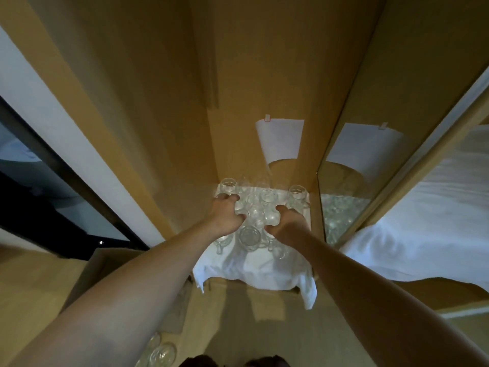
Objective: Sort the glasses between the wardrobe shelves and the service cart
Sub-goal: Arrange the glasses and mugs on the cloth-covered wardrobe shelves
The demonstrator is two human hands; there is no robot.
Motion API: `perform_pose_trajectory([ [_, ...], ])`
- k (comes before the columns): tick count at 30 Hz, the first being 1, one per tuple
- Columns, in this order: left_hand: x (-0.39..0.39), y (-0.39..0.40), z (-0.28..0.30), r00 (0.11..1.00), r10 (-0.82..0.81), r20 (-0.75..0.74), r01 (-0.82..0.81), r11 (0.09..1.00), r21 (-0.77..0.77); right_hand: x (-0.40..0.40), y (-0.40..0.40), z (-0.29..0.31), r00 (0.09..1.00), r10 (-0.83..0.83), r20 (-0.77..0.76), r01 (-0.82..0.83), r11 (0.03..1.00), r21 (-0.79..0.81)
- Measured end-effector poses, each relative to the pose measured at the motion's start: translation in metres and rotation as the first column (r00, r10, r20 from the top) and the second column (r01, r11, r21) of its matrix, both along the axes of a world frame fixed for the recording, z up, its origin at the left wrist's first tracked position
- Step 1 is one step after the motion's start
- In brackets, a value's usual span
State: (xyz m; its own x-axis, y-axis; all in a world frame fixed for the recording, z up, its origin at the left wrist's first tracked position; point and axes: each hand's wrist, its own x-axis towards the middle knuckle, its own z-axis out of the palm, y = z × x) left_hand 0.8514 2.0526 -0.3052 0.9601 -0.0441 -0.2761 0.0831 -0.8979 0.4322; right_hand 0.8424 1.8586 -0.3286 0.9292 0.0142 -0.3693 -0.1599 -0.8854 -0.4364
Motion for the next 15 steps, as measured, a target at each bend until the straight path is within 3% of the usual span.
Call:
perform_pose_trajectory([
  [15, 0.07, 0.048, -0.064, 0.988, -0.118, -0.097, 0.121, 0.992, 0.022, 0.031, 0.041, -0.054, 0.981, -0.12, -0.151, 0.114, 0.992, -0.045],
])
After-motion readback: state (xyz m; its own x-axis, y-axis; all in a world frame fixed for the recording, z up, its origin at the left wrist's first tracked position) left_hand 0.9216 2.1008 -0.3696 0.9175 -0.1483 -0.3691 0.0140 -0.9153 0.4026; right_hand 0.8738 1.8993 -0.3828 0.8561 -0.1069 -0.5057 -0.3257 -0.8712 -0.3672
